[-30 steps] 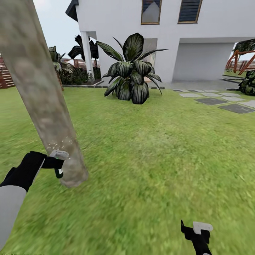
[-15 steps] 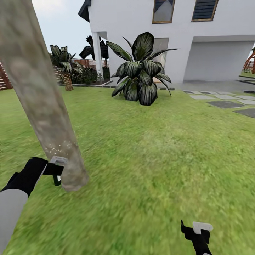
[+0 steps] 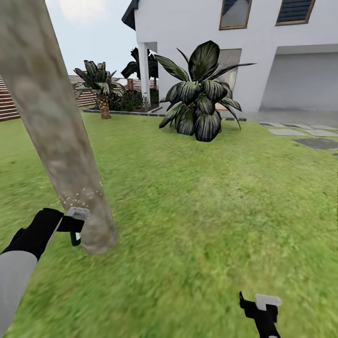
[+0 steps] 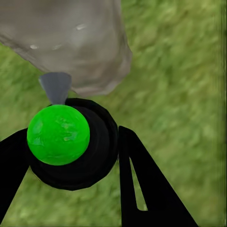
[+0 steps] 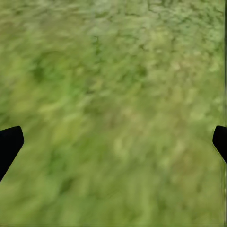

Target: In the garden, pick up the pesticide atomizer on the floor and spray pesticide onto both trees until each tree trunk is fully covered.

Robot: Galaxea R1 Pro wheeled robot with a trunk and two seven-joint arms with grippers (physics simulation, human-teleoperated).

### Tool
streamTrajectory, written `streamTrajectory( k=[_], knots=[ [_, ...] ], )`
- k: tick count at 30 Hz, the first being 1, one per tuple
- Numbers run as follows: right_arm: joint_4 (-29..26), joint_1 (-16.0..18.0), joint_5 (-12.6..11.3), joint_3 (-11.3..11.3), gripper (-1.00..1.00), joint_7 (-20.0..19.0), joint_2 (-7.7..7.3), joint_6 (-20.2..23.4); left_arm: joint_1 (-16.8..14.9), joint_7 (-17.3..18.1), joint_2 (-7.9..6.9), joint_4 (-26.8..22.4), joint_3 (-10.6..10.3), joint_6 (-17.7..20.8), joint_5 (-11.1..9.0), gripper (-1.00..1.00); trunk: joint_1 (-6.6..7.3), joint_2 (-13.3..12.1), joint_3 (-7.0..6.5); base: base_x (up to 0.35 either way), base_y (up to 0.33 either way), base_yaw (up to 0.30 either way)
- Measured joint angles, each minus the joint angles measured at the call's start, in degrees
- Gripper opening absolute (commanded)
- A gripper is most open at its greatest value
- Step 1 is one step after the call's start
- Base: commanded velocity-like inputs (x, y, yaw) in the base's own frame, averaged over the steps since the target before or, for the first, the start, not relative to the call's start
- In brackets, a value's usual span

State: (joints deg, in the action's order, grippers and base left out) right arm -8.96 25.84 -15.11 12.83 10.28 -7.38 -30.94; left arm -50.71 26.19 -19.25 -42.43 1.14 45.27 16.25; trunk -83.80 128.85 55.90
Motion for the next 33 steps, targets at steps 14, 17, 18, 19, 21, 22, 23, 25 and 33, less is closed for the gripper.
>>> streamTrajectory(
  k=[14,17,18,19,21,22,23,25,33],
  knots=[
    [0.0,0.0,0.07,0.0,1.0,0.0,0.0,0.0,1.88,-4.39,-0.92,4.8,2.07,-1.7,0.02,-1.0,0.0,0.0,0.0,0.033,-0.273,0.083],
    [0.0,0.0,0.04,0.0,1.0,0.0,0.0,0.0,2.27,-4.73,-0.33,10.28,2.18,-8.03,-2.89,-1.0,0.0,0.0,0.01,0.137,-0.271,0.182],
    [0.0,0.0,0.03,0.0,1.0,0.0,0.0,0.0,2.28,-4.77,-0.33,12.06,2.19,-10.06,-4.41,-1.0,0.0,0.0,0.0,0.165,-0.255,0.047],
    [0.0,0.0,0.04,0.0,1.0,0.0,0.0,0.0,2.29,-4.8,-0.34,13.72,2.19,-12.02,-5.61,-1.0,0.0,0.0,0.0,0.189,-0.239,0.024],
    [0.0,0.0,0.05,0.0,1.0,0.0,-0.05,0.0,2.29,-4.82,-0.35,15.7,2.13,-14.79,-6.65,-1.0,0.0,0.0,0.0,0.209,-0.225,0.009],
    [0.0,0.0,0.07,0.0,1.0,0.0,-0.07,0.0,2.29,-4.83,-0.34,16.05,2.12,-15.33,-6.83,-1.0,0.0,0.0,0.0,0.218,-0.218,0.003],
    [0.0,0.0,0.08,0.0,1.0,0.0,-0.08,0.0,2.29,-4.83,-0.35,16.3,2.12,-15.7,-6.93,-1.0,0.0,0.0,0.0,0.22,-0.217,0.001],
    [0.0,0.0,0.08,0.0,1.0,0.0,-0.09,0.0,2.29,-4.9,-0.29,16.46,2.11,-15.99,-6.94,-1.0,0.0,0.0,0.0,0.221,-0.216,0.0],
    [0.0,0.0,0.08,0.0,1.0,0.0,0.09,0.0,2.37,-12.5,-0.32,16.52,2.17,-15.81,-7.35,-1.0,0.0,0.0,0.0,0.222,-0.215,0.078]
  ],
)
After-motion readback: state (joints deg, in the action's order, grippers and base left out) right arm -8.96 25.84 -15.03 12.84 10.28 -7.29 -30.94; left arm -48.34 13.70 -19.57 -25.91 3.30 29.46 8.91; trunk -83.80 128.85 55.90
